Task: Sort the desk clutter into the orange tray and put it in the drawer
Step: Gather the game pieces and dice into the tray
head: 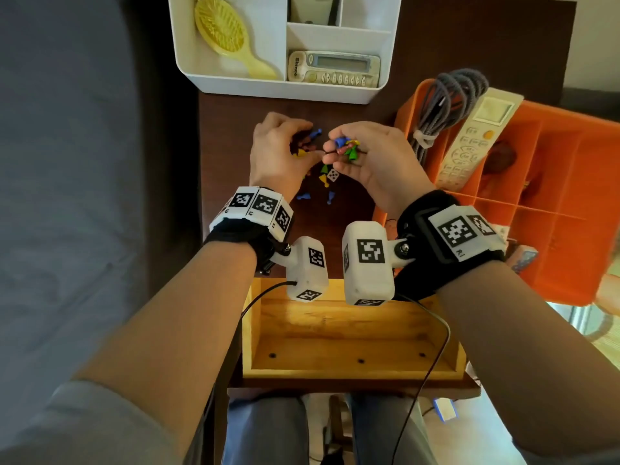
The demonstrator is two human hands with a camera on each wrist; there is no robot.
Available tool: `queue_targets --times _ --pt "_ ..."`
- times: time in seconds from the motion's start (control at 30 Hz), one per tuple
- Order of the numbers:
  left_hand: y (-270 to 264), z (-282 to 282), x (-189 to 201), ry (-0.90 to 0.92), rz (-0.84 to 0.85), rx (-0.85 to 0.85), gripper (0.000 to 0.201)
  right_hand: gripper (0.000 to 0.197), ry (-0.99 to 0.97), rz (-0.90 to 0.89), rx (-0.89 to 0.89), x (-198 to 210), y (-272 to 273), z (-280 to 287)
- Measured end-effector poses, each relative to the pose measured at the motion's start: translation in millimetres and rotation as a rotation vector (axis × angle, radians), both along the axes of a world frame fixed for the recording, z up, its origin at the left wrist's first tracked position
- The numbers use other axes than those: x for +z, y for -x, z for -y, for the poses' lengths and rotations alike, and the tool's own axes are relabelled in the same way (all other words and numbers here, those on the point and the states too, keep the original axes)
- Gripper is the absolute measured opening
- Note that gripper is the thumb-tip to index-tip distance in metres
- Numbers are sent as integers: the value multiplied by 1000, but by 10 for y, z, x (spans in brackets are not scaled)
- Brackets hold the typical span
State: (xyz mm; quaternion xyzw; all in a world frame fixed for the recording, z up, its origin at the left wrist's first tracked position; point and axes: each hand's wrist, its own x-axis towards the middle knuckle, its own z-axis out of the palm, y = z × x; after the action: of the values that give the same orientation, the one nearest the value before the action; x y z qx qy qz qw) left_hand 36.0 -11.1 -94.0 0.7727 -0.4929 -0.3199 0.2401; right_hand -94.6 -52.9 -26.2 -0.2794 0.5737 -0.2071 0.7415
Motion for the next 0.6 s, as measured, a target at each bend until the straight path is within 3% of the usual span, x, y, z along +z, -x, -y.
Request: queue_targets --times 0.27,0.6 --pt "42 73 5 22 6 59 25 23 44 16 125 69 112 -31" --pt "57 113 46 -42 46 50 27 25 64 20 127 124 235 -33"
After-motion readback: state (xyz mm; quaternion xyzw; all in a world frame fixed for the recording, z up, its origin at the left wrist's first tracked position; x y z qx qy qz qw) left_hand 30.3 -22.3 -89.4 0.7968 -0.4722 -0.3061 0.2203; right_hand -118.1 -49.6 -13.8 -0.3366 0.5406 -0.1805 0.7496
